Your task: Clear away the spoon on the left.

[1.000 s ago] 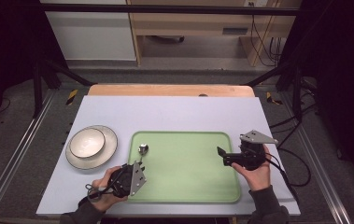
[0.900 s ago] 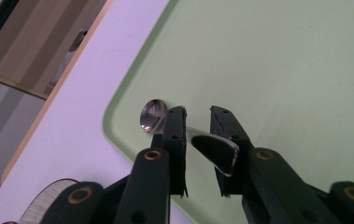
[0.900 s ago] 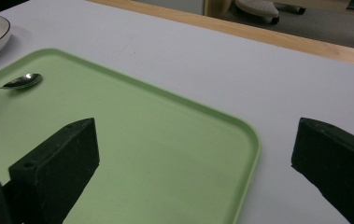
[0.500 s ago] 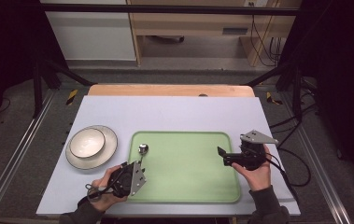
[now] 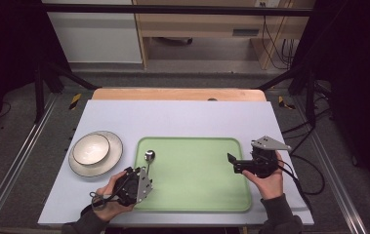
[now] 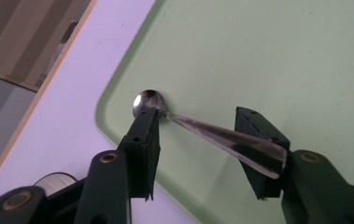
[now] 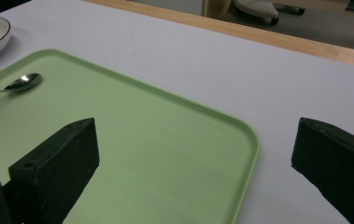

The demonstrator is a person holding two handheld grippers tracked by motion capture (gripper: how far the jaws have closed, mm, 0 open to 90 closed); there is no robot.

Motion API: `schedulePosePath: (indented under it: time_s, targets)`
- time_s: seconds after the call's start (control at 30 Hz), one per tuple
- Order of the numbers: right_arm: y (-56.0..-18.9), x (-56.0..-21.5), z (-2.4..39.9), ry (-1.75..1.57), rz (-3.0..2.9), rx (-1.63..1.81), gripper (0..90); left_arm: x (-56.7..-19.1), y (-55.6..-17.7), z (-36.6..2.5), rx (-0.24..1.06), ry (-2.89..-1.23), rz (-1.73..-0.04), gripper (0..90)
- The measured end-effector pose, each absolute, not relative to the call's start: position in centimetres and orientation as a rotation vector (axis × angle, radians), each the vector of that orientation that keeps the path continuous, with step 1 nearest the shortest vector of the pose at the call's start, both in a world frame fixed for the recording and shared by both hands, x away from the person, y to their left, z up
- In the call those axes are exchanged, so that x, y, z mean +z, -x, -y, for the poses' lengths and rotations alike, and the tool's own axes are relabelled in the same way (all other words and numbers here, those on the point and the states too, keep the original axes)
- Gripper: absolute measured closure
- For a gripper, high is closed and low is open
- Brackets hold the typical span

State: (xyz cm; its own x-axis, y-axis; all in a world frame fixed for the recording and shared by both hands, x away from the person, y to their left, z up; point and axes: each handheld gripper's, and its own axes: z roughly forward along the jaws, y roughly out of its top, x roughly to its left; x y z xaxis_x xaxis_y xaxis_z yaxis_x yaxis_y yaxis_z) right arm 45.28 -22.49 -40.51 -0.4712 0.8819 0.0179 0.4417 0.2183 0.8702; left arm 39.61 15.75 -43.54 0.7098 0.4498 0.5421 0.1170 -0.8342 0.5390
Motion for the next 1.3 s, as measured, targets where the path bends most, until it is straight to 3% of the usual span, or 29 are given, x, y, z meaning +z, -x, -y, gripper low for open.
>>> schedulePosePath:
  time_s: [0.33,1.3]
  targets:
    - [-45.3,-40.5,22.5,-1.218,-2.01,1.185,1.2,-43.8,-39.8,-15.8,0.924,-2.458,-0.454,39.0]
    - [-45.2,-40.4,22.5,-1.223,-2.005,1.187,0.8,-44.7,-40.1,-15.6,0.782,-2.544,-0.479,18.5]
